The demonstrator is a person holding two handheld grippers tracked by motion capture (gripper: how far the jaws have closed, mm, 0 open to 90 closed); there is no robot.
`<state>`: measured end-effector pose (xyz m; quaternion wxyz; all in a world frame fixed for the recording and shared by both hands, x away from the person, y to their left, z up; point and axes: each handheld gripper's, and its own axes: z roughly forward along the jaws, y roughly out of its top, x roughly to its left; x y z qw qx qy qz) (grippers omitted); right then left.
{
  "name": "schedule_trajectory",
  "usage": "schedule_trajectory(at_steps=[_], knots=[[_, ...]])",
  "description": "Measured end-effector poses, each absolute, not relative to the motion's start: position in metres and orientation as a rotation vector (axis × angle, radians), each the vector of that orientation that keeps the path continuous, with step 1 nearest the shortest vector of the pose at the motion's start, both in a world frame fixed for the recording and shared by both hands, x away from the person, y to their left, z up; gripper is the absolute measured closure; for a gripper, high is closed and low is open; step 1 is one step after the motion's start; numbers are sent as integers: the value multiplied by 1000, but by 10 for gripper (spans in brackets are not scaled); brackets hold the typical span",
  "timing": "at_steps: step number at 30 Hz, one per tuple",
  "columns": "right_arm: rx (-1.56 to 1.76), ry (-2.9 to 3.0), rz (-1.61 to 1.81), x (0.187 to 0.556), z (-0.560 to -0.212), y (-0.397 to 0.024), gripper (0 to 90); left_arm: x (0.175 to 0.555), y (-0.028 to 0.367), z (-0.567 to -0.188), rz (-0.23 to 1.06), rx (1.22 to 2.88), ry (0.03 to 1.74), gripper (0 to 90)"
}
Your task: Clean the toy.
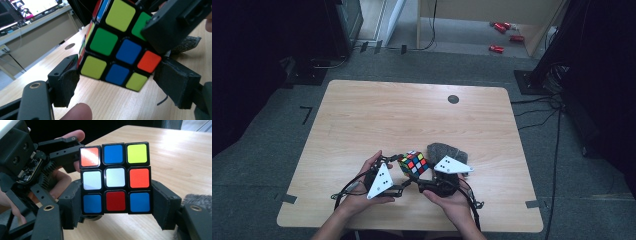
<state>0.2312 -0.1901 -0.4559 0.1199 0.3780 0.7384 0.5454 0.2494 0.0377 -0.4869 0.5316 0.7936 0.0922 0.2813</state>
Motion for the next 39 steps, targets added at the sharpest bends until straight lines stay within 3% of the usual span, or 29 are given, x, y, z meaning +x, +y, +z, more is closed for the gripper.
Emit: schedule_trajectory(at_steps=[14,20,23,29,33,39], knots=[[1304,2220,1724,241,-462,-197,330,245,37,-488,720,1914,190,309],[1230,2185,1714,240,-459,-199,282,253,45,-484,645,1897,311,335],[1192,2126,1728,240,-454,-206,279,259,52,-481,543,1904,393,336],[1199,2031,1615,244,-450,-223,271,264,57,-480,490,1895,466,336],[1233,2003,1266,253,-466,-238,275,268,62,-479,442,1873,511,336],[1310,2100,1064,267,-497,-244,240,277,71,-474,291,1808,603,337]])
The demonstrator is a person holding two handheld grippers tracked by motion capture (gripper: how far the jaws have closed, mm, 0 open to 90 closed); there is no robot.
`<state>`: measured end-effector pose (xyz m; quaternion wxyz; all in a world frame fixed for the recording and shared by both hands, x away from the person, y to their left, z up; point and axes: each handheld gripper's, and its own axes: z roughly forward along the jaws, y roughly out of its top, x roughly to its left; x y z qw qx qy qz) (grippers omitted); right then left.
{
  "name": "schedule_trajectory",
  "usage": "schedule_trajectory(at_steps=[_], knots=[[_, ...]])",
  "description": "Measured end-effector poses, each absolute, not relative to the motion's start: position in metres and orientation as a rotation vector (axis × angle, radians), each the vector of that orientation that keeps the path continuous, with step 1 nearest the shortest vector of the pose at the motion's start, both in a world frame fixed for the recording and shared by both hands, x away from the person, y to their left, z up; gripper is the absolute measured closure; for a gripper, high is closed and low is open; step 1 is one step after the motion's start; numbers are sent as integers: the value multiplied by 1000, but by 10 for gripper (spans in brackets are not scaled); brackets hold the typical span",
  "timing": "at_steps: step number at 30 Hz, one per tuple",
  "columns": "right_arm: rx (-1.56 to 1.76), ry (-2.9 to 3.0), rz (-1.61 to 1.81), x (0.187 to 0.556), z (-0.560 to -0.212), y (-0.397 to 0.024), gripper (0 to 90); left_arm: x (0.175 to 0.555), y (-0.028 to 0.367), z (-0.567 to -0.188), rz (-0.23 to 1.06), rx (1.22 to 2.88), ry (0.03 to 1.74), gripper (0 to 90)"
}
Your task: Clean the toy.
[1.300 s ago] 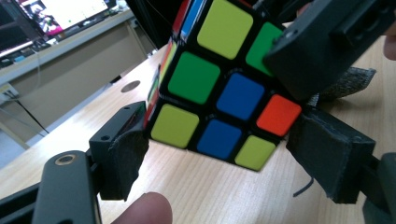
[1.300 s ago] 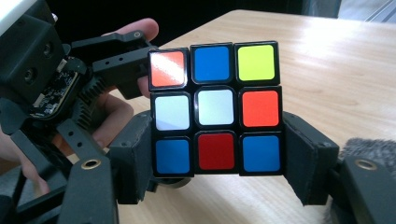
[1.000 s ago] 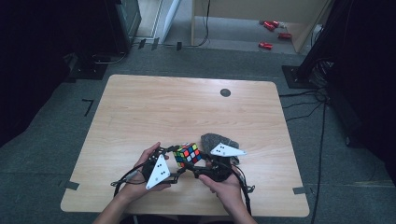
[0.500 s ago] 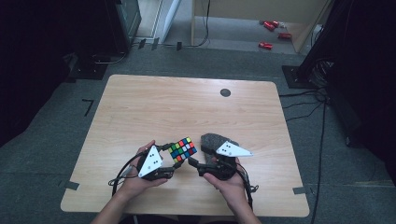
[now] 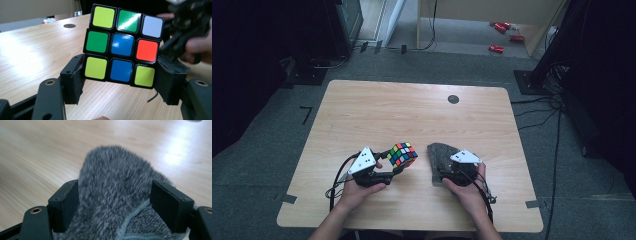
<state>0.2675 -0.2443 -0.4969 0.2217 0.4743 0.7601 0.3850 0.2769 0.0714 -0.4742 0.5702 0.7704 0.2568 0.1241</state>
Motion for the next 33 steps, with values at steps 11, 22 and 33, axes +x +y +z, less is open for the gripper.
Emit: schedule_trajectory(at_steps=[11,22,33], knots=[[1320,2128,964,269,-518,-242,591,277,73,-473,306,1831,593,339],[1185,1997,1396,246,-469,-239,717,273,55,-483,422,2010,578,339],[775,2165,1249,211,-450,-170,701,248,10,-477,557,2210,539,339]])
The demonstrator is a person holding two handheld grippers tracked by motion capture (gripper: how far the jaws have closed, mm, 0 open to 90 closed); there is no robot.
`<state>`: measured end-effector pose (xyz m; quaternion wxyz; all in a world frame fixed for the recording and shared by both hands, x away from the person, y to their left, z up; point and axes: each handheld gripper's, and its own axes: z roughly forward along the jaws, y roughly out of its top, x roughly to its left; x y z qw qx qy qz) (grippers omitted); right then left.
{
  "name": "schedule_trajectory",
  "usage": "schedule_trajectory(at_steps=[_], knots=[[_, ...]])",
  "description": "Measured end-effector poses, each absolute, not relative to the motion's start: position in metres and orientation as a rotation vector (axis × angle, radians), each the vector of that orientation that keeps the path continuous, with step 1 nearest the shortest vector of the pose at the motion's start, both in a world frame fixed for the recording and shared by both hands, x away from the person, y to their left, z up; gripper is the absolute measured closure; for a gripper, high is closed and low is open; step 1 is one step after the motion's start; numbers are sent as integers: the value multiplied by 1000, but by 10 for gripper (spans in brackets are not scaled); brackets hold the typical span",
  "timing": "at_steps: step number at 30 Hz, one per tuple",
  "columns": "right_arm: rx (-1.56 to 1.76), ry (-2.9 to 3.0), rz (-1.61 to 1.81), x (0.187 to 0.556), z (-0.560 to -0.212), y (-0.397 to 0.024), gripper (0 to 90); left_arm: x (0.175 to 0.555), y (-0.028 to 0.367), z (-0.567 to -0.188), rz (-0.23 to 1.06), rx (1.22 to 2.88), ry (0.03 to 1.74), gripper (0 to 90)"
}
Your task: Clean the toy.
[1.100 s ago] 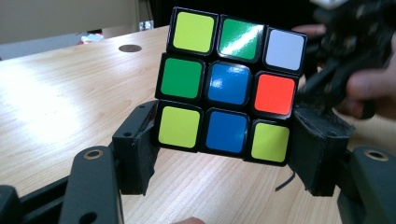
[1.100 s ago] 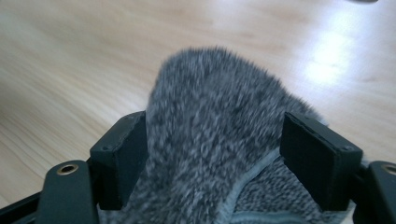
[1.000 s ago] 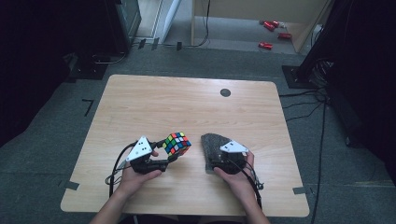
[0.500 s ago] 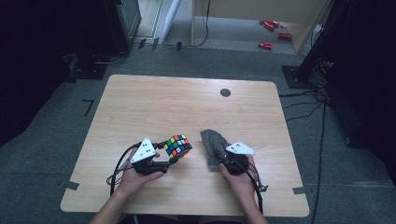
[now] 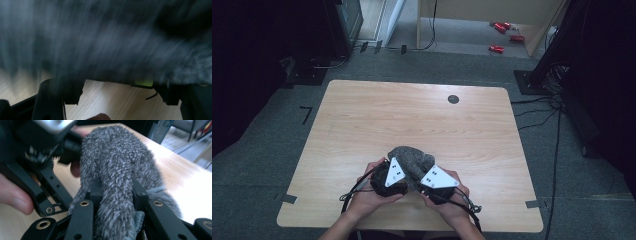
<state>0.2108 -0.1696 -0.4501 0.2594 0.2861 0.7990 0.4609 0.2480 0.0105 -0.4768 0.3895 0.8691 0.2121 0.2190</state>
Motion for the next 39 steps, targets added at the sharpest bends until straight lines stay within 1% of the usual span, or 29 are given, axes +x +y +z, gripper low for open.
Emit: schedule_trajectory(at_steps=[2,4,8,10,12,15,18,19,20,21,22,23,24,25,27,30,33,37,39], knots=[[711,2174,1141,207,-454,-161,699,245,9,-473,548,2225,533,346],[698,2145,1094,208,-456,-161,701,245,9,-472,546,2225,530,347],[832,2100,1126,218,-451,-177,703,248,13,-472,515,2209,528,347],[822,2112,1152,217,-451,-179,702,248,14,-471,509,2197,531,347],[748,2138,1166,211,-451,-171,699,247,14,-471,522,2194,518,347],[644,2141,1073,204,-450,-157,699,246,16,-470,521,2183,499,347],[758,2093,1148,210,-446,-170,699,250,23,-468,463,2140,495,347],[818,2061,1182,214,-444,-179,700,252,26,-468,444,2109,500,347],[886,2035,1225,217,-443,-188,701,254,34,-466,392,2041,494,347],[987,2019,1280,222,-442,-201,700,254,34,-466,392,2041,494,347],[987,2019,1280,222,-442,-201,700,255,37,-465,368,2004,493,347],[1013,2030,1357,225,-442,-207,699,255,40,-464,360,1975,493,347],[1030,2065,1516,229,-445,-214,697,255,42,-462,356,1949,484,347],[1019,2067,1564,230,-446,-215,697,254,44,-461,356,1931,473,347],[1028,2076,1566,233,-448,-216,698,252,48,-460,375,1913,449,346],[1066,2103,1510,236,-452,-216,698,253,54,-456,342,1848,435,346],[1082,2092,1530,236,-450,-220,697,254,55,-457,338,1850,432,346],[1007,2068,1656,227,-434,-215,698,250,46,-461,357,1901,396,346],[973,2050,1655,222,-428,-212,697,249,48,-458,348,1877,384,346]])
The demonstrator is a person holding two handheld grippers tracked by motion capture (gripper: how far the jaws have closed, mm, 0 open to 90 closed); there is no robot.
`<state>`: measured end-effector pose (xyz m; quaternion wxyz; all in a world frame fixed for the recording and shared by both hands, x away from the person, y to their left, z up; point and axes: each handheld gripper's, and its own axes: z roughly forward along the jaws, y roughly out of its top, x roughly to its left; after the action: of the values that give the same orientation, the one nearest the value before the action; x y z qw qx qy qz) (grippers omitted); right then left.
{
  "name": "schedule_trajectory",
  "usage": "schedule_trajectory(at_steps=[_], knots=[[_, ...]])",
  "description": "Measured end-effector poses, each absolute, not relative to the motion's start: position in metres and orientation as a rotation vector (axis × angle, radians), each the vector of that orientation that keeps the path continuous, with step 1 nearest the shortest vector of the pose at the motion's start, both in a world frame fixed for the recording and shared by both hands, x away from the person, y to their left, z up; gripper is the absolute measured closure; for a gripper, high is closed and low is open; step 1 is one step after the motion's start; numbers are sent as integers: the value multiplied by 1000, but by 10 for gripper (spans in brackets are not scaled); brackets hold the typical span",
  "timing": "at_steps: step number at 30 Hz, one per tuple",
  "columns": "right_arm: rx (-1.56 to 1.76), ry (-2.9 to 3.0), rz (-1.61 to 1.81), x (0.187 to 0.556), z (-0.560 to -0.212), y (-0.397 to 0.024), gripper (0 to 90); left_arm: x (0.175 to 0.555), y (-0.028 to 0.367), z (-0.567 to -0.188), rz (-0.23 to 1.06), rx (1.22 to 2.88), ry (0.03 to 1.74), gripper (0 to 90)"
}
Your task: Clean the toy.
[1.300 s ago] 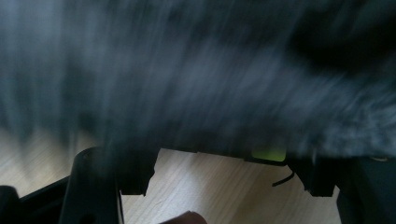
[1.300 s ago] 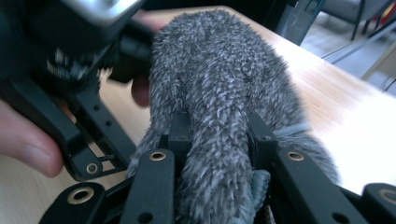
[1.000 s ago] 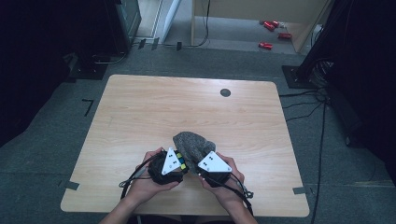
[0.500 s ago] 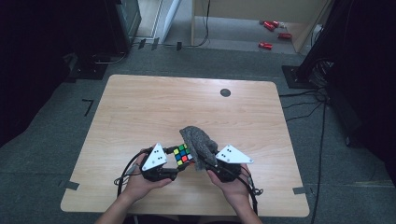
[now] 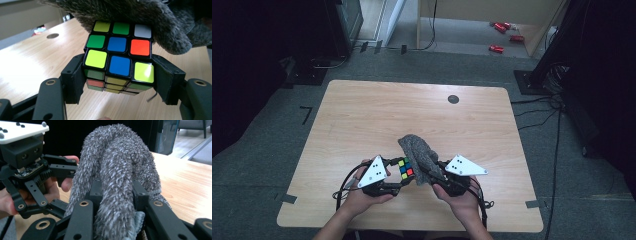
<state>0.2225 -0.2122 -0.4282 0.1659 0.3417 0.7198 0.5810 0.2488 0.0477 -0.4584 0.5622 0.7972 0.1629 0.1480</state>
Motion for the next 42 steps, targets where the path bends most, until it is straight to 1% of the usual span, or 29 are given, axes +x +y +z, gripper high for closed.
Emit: schedule_trajectory(at_steps=[2,7,15,18,23,26,30,32,38,42], knots=[[990,2050,1663,224,-429,-214,697,249,50,-457,332,1862,383,346],[1109,2107,1571,235,-448,-216,697,254,58,-457,300,1812,417,346],[1022,2047,1659,225,-433,-213,693,252,55,-458,291,1817,402,346],[1062,2053,1674,229,-438,-215,692,253,58,-456,278,1801,413,346],[1139,2104,1579,234,-452,-215,690,257,66,-453,253,1754,439,346],[1107,2075,1594,231,-446,-214,691,258,66,-454,239,1743,444,347],[1011,2029,1673,222,-432,-211,691,255,59,-458,246,1780,421,347],[1008,2032,1661,222,-431,-211,690,256,60,-457,246,1779,426,347],[1132,2090,1586,235,-458,-215,690,262,76,-451,216,1684,484,347],[1129,2127,1613,235,-464,-207,690,262,76,-452,204,1662,499,347]])
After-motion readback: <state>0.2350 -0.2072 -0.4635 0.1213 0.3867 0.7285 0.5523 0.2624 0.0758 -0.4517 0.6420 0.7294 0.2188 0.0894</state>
